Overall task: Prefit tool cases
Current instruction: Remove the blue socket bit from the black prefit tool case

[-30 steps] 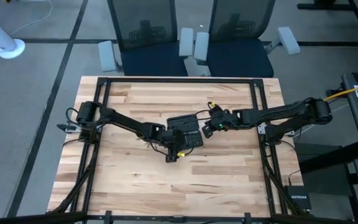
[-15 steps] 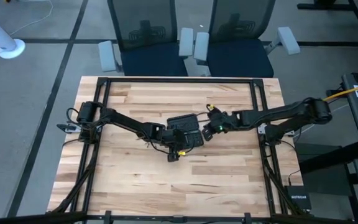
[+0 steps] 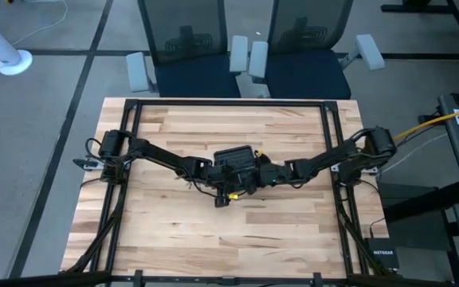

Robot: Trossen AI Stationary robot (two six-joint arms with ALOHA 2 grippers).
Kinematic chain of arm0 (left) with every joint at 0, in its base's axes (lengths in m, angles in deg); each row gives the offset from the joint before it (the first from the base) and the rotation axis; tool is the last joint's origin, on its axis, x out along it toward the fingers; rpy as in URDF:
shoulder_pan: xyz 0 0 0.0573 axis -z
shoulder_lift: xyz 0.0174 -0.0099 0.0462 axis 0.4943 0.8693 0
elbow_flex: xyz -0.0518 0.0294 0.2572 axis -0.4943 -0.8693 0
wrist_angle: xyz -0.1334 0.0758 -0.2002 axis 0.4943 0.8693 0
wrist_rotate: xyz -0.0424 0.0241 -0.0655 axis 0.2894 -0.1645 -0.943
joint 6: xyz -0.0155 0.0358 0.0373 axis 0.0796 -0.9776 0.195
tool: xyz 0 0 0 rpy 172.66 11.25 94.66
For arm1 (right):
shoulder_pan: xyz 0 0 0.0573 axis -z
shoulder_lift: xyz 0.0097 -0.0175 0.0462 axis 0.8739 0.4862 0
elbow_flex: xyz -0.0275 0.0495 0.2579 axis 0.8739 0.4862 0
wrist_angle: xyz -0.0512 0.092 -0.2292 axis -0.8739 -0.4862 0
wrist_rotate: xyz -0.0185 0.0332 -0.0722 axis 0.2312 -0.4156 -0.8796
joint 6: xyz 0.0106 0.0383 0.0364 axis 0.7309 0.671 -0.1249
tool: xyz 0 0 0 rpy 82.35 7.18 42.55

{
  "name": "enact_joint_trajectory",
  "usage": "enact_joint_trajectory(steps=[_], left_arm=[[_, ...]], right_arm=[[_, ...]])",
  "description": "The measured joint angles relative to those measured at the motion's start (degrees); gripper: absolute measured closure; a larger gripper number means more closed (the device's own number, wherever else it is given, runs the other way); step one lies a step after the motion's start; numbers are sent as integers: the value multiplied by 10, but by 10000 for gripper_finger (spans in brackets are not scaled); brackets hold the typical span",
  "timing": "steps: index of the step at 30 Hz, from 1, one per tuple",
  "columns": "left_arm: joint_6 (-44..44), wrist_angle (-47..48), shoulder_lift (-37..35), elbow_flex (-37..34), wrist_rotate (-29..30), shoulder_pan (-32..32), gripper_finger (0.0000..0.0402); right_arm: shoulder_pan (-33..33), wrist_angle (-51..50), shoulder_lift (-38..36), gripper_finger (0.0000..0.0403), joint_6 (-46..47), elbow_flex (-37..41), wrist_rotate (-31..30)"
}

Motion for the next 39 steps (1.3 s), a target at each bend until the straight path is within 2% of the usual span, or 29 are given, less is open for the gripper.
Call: enact_joint_trajectory(steps=[5,12,19,23,27,32,39], left_arm=[[5,-3,0,0,0,0,401],[4,-4,-7,0,0,-1,401],[-53,0,-51,0,12,-3,402],[-74,63,-78,0,12,-9,401],[-109,198,-112,-1,15,-10,401],[-115,272,-171,-66,14,-13,401],[-55,263,-226,-164,4,-34,391]], right_arm=[[0,-2,38,403,54,-6,-16],[0,-15,57,403,77,-7,-11],[0,-19,57,403,81,-7,-10],[0,-18,58,403,81,-6,-10],[0,-18,58,403,81,-6,-10],[0,-13,59,403,79,-5,-12],[0,-7,59,403,79,-4,-13]])
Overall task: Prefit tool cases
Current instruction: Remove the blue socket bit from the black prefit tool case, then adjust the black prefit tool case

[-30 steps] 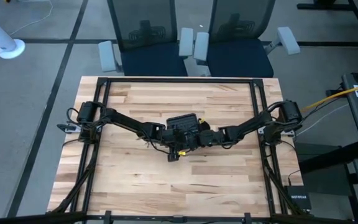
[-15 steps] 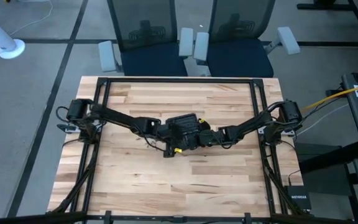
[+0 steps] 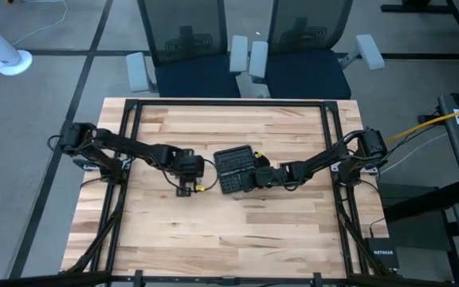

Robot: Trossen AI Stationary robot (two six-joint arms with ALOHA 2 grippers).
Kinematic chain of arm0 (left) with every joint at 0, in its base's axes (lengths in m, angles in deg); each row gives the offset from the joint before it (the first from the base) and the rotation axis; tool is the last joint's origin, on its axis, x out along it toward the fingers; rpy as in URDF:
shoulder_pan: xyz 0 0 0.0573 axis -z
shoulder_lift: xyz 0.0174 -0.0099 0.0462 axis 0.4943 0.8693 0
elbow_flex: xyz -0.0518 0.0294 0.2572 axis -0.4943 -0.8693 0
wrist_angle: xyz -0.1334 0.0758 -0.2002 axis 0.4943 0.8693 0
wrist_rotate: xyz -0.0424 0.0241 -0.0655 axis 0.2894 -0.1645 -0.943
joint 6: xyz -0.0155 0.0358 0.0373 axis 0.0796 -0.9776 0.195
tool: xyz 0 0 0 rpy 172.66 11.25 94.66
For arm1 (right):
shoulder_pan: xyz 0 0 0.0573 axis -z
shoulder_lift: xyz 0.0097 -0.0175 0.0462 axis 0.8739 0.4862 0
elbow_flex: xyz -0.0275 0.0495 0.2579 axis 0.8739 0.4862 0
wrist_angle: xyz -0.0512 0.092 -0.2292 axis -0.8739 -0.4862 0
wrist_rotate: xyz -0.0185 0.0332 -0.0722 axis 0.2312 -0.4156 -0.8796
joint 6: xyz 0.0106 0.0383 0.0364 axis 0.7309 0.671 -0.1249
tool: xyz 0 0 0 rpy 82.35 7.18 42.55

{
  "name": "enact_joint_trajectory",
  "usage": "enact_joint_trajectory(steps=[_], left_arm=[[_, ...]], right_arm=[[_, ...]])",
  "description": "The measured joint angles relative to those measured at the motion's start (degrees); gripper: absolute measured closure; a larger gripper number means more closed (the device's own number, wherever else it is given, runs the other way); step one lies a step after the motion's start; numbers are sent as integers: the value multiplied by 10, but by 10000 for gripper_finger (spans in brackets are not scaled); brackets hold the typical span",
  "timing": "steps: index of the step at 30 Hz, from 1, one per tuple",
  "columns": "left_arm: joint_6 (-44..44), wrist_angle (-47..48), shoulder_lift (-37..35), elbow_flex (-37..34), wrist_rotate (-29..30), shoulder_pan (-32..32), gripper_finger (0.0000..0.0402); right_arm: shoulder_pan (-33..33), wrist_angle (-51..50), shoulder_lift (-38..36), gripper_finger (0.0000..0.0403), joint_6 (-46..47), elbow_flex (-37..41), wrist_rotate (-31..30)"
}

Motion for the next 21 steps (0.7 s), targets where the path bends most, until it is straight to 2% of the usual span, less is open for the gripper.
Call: enact_joint_trajectory(steps=[5,12,16,21], left_arm=[[39,1,0,-10,-65,-31,341],[9,-17,0,53,-71,-38,264],[-15,-117,4,69,-71,-37,238],[-20,-241,42,69,-86,-36,230]], right_arm=[[0,3,-3,403,-6,1,0],[0,-10,-39,403,-30,3,-2],[0,-22,-80,403,-56,3,-5],[0,-89,-145,403,-81,2,-32]])
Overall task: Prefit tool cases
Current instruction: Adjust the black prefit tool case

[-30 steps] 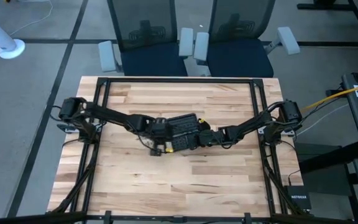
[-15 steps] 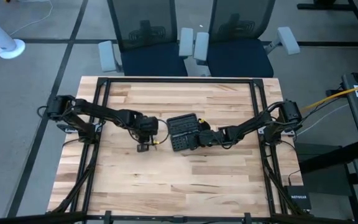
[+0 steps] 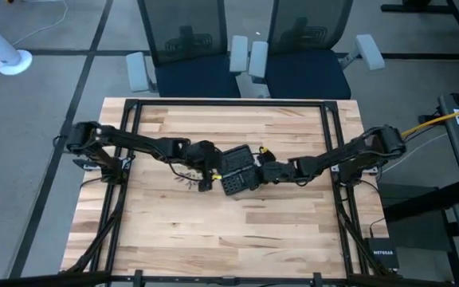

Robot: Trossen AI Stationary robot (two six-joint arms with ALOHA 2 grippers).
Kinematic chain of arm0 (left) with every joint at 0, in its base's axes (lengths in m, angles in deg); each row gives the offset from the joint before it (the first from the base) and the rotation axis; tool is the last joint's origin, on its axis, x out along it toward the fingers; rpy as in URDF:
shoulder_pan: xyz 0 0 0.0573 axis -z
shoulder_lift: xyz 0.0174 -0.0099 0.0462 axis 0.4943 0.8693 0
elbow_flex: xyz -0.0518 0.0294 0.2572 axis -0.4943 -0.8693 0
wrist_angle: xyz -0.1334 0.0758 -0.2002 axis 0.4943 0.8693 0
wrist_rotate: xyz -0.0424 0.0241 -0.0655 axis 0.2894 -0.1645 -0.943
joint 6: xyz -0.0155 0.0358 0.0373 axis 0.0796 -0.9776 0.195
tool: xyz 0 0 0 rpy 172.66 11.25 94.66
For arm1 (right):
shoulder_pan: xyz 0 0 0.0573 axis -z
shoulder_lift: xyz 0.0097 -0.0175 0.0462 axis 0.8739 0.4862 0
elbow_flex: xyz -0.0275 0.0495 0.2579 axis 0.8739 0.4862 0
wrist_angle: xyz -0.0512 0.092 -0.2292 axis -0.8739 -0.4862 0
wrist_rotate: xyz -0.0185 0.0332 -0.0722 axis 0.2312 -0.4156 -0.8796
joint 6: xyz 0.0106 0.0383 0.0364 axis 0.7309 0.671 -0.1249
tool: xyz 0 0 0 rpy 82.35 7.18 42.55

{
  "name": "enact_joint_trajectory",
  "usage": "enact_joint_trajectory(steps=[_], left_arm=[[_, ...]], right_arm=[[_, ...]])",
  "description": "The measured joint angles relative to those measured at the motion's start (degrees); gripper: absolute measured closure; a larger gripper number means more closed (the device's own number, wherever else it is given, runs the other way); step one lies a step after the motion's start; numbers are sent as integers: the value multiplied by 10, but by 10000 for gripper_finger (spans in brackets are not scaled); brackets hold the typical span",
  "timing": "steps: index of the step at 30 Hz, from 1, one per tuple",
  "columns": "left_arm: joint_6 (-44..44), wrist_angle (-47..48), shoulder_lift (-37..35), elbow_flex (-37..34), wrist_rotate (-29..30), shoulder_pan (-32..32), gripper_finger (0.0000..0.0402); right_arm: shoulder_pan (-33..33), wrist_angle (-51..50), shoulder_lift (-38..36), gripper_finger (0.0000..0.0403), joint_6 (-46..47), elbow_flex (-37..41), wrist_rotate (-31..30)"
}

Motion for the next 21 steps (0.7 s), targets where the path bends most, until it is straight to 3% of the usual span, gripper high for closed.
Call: enact_joint_trajectory(steps=[3,10,14,18,21], left_arm=[[-5,-64,32,6,-14,6,234],[-43,-56,111,86,-15,17,245],[-65,11,103,104,-14,24,255],[-66,101,68,103,-15,26,268],[-55,119,38,65,-16,23,278]], right_arm=[[0,-55,-41,403,-3,-1,-14],[0,-193,-89,403,29,-2,-14],[0,-279,-88,403,62,-2,-25],[9,-294,-74,403,71,2,-36],[9,-284,-53,403,90,4,-52]])
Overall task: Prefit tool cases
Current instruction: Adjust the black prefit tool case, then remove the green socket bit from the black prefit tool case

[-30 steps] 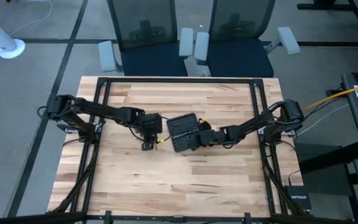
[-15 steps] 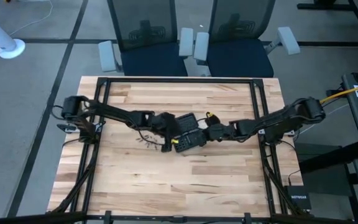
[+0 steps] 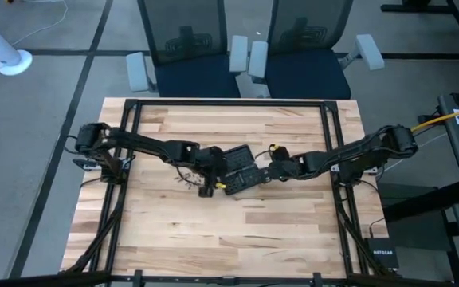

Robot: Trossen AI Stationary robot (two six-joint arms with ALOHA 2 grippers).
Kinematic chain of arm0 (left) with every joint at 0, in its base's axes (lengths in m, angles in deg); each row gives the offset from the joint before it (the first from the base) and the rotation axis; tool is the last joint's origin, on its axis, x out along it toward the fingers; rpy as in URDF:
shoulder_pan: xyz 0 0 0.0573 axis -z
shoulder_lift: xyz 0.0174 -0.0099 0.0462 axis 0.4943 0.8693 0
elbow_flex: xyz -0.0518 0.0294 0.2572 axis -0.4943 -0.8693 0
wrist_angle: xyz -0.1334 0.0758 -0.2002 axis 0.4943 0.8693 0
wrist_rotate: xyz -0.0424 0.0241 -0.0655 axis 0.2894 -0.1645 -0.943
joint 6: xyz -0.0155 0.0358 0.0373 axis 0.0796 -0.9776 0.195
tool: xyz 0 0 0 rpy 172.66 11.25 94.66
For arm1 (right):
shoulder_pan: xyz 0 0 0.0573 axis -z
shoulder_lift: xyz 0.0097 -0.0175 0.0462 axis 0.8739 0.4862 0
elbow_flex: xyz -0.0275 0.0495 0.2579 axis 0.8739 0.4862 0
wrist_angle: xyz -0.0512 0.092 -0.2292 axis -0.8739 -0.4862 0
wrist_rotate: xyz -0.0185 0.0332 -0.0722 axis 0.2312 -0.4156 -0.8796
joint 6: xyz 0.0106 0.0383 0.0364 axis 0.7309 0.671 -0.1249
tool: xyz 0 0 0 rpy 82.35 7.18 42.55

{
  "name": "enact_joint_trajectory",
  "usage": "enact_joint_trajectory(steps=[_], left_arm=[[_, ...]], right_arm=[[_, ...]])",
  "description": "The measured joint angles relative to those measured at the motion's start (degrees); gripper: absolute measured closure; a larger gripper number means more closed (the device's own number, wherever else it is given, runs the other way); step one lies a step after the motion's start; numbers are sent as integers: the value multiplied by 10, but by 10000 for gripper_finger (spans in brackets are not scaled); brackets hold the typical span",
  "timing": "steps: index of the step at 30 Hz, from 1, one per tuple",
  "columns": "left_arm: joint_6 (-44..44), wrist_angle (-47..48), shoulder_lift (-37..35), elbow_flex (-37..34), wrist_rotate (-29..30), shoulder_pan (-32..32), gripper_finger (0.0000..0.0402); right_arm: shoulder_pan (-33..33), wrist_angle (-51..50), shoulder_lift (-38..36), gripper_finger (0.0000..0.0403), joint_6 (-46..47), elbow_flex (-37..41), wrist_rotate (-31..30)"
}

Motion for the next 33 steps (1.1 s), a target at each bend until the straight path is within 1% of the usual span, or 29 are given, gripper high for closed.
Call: enact_joint_trajectory(steps=[3,8,13,16,19,22,27,31,33], left_arm=[[31,-12,-25,-43,0,-2,286],[84,-43,-49,-78,2,8,297],[90,-13,-50,-80,2,36,306],[87,-19,-48,-79,14,50,309],[85,-20,-48,-80,27,56,310],[86,-12,-52,-80,33,55,310],[50,10,-77,-80,42,43,312],[-8,9,-87,-80,50,20,312],[-46,4,-86,-79,50,8,312]], right_arm=[[0,24,36,403,2,1,5],[-1,110,91,403,5,-2,29],[-11,155,132,403,15,-20,44],[-18,170,145,403,15,-37,55],[-22,174,148,403,11,-52,66],[-21,161,140,403,0,-60,60],[-21,173,110,403,-20,-62,49],[-24,268,107,403,-45,-63,58],[-28,311,126,403,-42,-68,51]])
